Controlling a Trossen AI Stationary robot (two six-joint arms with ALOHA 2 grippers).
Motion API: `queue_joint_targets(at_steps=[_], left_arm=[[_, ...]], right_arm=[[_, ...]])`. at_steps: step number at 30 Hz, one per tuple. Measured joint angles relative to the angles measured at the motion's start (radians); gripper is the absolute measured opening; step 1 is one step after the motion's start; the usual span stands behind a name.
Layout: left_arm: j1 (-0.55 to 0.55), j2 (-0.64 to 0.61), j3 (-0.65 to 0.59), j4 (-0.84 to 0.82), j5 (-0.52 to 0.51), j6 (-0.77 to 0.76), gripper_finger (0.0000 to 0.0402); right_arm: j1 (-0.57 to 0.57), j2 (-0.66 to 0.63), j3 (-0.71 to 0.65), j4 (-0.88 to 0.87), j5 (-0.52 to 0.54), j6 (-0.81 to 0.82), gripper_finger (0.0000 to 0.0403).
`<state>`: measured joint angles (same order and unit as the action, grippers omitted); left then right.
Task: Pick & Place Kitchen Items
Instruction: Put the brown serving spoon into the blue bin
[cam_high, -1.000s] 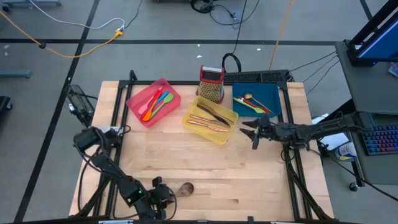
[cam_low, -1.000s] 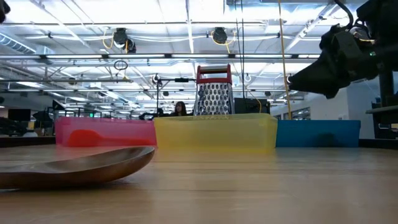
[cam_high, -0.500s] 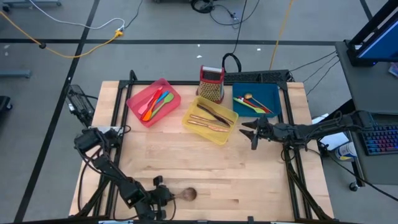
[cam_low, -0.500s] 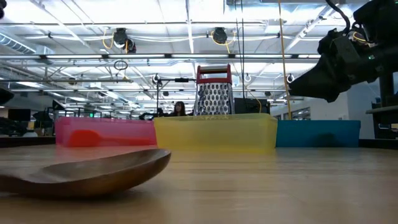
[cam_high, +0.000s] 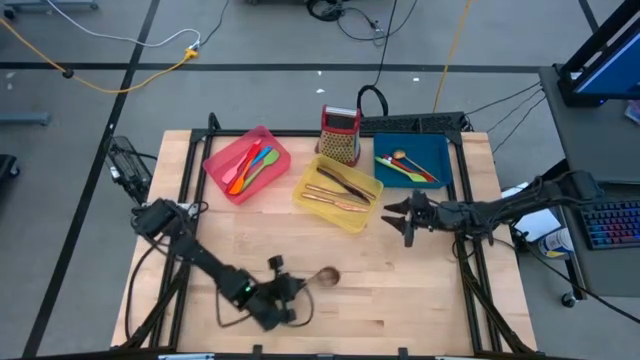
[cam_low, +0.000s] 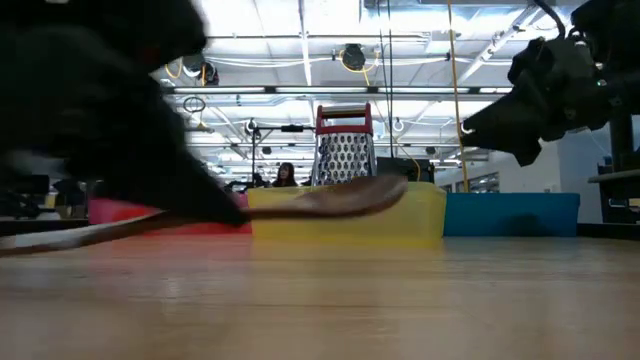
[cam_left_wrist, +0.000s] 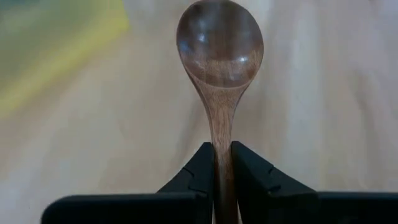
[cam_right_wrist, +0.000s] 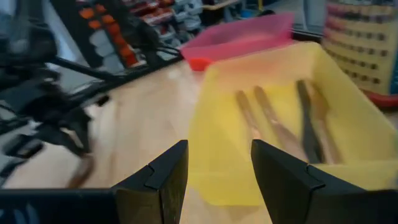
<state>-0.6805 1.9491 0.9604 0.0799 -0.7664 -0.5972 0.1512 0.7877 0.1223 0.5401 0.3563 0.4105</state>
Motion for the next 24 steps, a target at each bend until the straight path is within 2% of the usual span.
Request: queue_joint_targets(at_steps=[4, 9, 14, 20, 24], left_arm=[[0.107, -0.001, 0.001, 0.151, -0.001, 0.201, 0.0038], [0.222, -0.001, 0.001, 0.293, -0.001, 0.413, 0.0051], [0.313, -0.002, 0.002, 0.394, 0.0, 0.614, 0.0037], [0.388, -0.002, 0.056, 0.371, 0.028, 0.729, 0.0048], [0.411, -0.002, 0.122, 0.271, 0.041, 0.756, 0.0046]], right_arm=[[0.024, 0.047, 0.0, 0.074, -0.02, 0.03, 0.0169], [0.04, 0.1, 0.0, 0.077, -0.02, 0.099, 0.0169], [0.041, 0.145, 0.0, 0.078, -0.02, 0.167, 0.0169], [0.041, 0.201, 0.0, 0.177, -0.019, 0.179, 0.0169], [0.041, 0.237, 0.0, 0.255, -0.016, 0.175, 0.0169]])
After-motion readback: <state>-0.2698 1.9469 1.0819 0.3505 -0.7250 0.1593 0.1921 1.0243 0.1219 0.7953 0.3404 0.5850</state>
